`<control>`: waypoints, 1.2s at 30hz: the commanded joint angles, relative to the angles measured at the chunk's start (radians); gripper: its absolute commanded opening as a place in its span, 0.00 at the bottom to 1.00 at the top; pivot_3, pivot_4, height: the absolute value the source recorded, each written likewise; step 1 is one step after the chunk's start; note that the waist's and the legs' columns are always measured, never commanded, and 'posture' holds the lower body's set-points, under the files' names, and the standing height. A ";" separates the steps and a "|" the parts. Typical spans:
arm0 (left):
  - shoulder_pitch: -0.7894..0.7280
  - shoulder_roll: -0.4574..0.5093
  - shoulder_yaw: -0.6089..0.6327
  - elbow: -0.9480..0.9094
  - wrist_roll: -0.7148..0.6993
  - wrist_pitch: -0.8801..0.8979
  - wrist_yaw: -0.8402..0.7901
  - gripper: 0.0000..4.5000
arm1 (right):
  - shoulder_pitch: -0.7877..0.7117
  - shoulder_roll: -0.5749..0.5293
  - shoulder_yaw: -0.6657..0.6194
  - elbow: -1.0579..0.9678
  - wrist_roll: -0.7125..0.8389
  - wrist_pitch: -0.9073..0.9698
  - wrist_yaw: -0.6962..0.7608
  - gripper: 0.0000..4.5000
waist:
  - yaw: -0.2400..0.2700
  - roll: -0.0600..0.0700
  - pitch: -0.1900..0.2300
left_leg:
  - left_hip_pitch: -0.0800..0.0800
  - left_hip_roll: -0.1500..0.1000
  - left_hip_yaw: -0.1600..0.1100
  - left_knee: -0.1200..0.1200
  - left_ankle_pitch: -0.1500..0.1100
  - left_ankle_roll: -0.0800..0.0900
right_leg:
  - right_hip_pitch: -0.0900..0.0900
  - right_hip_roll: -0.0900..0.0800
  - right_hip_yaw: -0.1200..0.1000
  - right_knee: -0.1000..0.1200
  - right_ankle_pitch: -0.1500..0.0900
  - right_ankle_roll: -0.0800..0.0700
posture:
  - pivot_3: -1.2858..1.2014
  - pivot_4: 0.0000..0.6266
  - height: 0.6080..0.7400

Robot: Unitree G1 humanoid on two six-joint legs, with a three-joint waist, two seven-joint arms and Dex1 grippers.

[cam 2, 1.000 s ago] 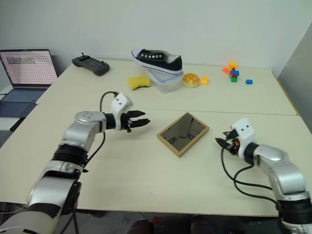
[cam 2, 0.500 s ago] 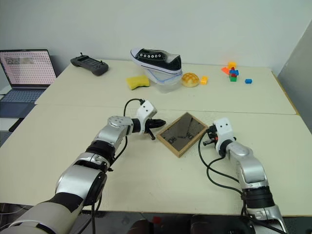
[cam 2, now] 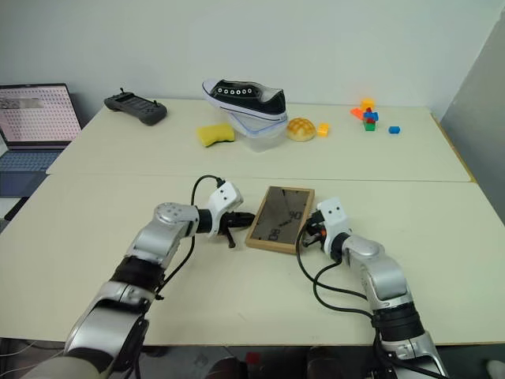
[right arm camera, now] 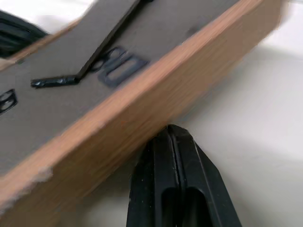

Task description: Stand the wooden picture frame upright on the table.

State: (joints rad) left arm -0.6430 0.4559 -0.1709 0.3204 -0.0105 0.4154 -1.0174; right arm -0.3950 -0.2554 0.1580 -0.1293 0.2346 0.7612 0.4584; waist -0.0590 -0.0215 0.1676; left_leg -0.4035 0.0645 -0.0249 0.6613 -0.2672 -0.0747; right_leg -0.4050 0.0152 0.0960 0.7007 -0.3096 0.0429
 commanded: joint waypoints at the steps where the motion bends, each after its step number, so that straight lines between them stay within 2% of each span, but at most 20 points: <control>1: 0.070 0.037 0.003 -0.285 -0.082 0.175 -0.028 0.01 | 0.001 -0.041 0.067 -0.121 0.024 0.017 0.079 0.00 | 0.002 0.000 0.000 | 0.000 0.000 0.000 0.000 0.000 0.000 | 0.000 0.000 0.000 0.000 0.000 0.000 | 0.52 0.24 1.00; 7: 0.198 0.130 0.021 -0.594 -0.169 0.384 -0.028 0.01 | 0.007 -0.143 0.121 -0.177 0.015 0.034 0.147 0.00 | 0.014 0.000 0.000 | -0.001 -0.001 -0.001 0.001 0.000 0.000 | 0.001 -0.001 -0.001 -0.001 0.000 0.000 | 0.52 0.24 1.00; 10: 0.253 0.187 0.029 -0.683 -0.204 0.434 -0.031 0.01 | 0.016 -0.211 0.111 -0.171 0.006 0.028 0.172 0.00 | 0.012 0.000 0.000 | 0.000 0.000 -0.001 0.001 0.000 0.000 | 0.001 -0.001 0.000 -0.001 0.000 0.000 | 0.52 0.24 1.00; 14: 0.253 0.226 0.039 -0.629 -0.204 0.404 0.006 0.01 | 0.053 -0.338 0.052 -0.150 -0.007 0.009 0.199 0.00 | 0.014 0.000 0.000 | 0.000 -0.001 0.000 0.001 0.000 0.000 | 0.001 -0.001 0.000 -0.001 0.000 0.000 | 0.52 0.24 1.00; 19: 0.124 0.195 0.016 -0.445 -0.178 0.311 0.042 0.01 | 0.111 -0.442 -0.028 -0.153 -0.007 -0.001 0.211 0.00 | 0.032 -0.001 0.000 | 0.000 -0.001 0.000 0.001 0.000 0.000 | 0.002 -0.001 0.000 -0.002 0.000 0.000 | 0.52 0.24 1.00; 22: 0.049 0.159 -0.019 -0.334 -0.157 0.245 0.044 0.01 | 0.119 -0.434 -0.055 -0.159 -0.003 0.007 0.186 0.00 | 0.033 -0.002 0.000 | 0.000 -0.002 0.000 0.001 0.000 0.000 | 0.002 -0.001 0.000 -0.003 0.000 0.000 | 0.52 0.24 1.00; 26: 0.000 0.099 -0.073 -0.232 -0.135 0.183 0.036 0.01 | 0.085 -0.345 -0.063 -0.144 -0.001 0.017 0.115 0.00 | 0.026 -0.002 0.000 | 0.001 -0.001 0.000 0.001 0.000 0.000 | 0.002 0.000 0.000 -0.002 0.000 0.000 | 0.52 0.24 1.00; 32: 0.027 0.074 -0.109 -0.251 -0.129 0.177 0.037 0.01 | 0.039 -0.214 -0.056 -0.158 0.014 0.040 0.050 0.00 | 0.020 -0.002 0.000 | 0.000 0.000 0.000 0.000 0.000 0.000 | 0.001 0.000 0.000 -0.001 0.000 0.000 | 0.52 0.24 1.00; 36: 0.040 0.091 -0.094 -0.289 -0.138 0.209 0.040 0.01 | 0.040 -0.170 -0.019 -0.213 0.060 0.064 0.089 0.00 | 0.023 -0.002 0.000 | 0.000 0.000 0.000 0.001 0.000 0.000 | 0.001 0.000 0.000 -0.002 0.000 0.000 | 0.52 0.24 1.00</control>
State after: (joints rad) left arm -0.5991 0.5464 -0.2790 0.0968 -0.1344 0.6137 -0.9719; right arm -0.3377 -0.4490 0.1199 -0.2624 0.2462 0.8199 0.5184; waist -0.0363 -0.0230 0.1676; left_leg -0.4033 0.0642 -0.0246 0.6619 -0.2674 -0.0745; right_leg -0.4043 0.0153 0.0963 0.6991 -0.3096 0.0429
